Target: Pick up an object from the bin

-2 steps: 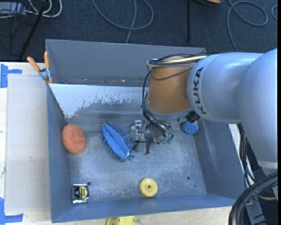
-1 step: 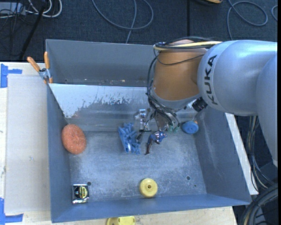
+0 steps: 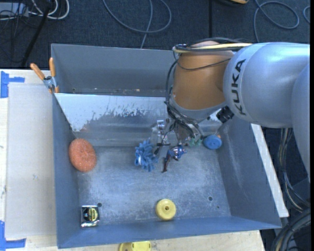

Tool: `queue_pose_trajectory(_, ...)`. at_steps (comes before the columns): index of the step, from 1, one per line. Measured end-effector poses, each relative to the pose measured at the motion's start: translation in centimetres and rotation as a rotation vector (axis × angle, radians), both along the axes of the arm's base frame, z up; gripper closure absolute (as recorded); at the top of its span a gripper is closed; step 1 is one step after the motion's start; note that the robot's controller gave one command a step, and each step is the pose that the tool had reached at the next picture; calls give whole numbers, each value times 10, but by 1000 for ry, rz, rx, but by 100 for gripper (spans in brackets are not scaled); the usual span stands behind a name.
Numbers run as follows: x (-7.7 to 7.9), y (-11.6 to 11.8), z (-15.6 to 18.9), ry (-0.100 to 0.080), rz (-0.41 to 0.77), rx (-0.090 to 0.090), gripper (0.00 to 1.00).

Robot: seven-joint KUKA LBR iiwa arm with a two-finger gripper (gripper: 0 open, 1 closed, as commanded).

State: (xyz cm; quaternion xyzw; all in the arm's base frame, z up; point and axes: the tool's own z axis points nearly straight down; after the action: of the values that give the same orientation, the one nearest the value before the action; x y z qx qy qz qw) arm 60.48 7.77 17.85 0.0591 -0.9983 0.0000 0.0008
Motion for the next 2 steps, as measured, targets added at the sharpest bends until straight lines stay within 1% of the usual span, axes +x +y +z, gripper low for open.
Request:
queue_pose_trajectory(1,-17,-2,0,-17,115,1,100)
queue_pose_trajectory(2,-17,-7,11,11,204,1,100)
